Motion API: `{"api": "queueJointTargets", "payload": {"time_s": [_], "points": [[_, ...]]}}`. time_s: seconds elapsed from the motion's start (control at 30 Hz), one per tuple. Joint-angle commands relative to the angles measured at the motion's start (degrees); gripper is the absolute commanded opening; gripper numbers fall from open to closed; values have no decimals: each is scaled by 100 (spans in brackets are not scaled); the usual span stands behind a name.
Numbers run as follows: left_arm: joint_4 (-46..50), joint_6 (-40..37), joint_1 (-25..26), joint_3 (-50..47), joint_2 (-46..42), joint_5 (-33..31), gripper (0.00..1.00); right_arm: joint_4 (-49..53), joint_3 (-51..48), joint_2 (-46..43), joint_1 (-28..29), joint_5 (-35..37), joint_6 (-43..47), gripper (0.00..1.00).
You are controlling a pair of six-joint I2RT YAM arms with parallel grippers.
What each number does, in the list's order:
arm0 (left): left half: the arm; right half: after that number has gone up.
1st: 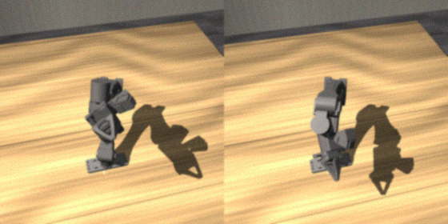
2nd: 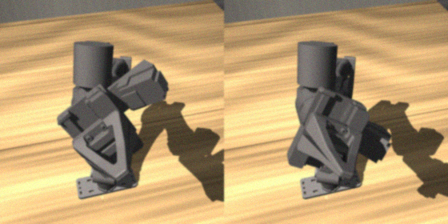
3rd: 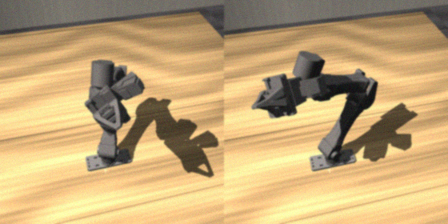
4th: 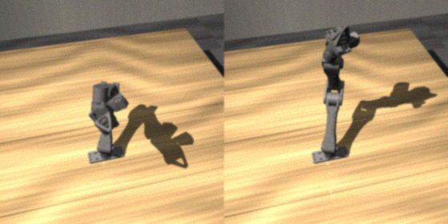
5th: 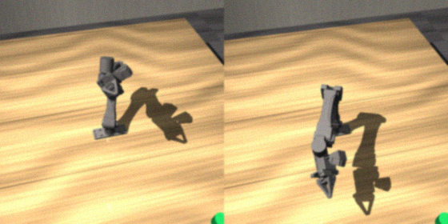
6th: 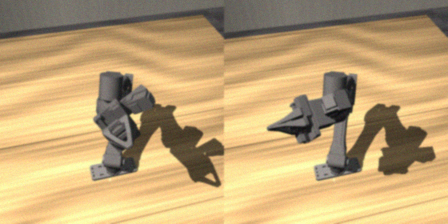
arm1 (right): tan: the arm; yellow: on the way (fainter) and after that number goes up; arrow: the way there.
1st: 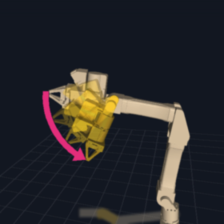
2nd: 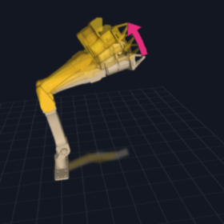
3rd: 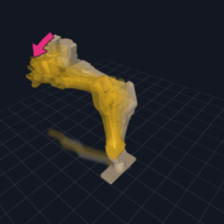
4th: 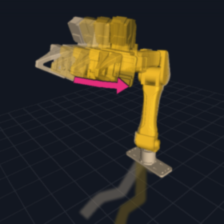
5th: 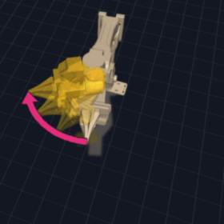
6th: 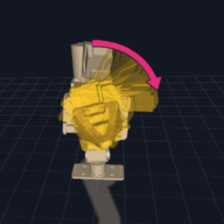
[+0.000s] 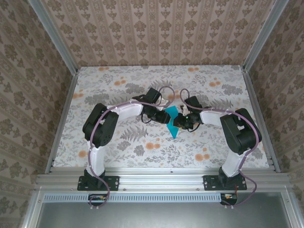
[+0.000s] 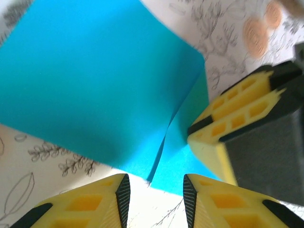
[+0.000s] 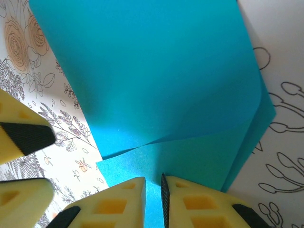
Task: Fold a paper plane with a square sheet of paper (pick it up from the middle)
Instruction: Third fold the triangle at the center of the table.
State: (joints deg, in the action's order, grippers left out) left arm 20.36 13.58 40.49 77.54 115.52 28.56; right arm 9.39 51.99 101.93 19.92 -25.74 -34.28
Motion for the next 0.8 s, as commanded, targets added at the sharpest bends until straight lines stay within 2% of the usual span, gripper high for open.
{"api": "queueJointTargets", "payload": {"time_s": [0.0,0.3,0.77], "points": [[188,-612,61,-102,-84,-69,38,55,-111,-31,12,-114,9,19],[59,-1352,204,-60,75,-289,38,68,-103,-71,12,-229,9,19],[179,-1657,225,216,531,-482,38,-200,-176,-107,13,-506,-165,18]]}}
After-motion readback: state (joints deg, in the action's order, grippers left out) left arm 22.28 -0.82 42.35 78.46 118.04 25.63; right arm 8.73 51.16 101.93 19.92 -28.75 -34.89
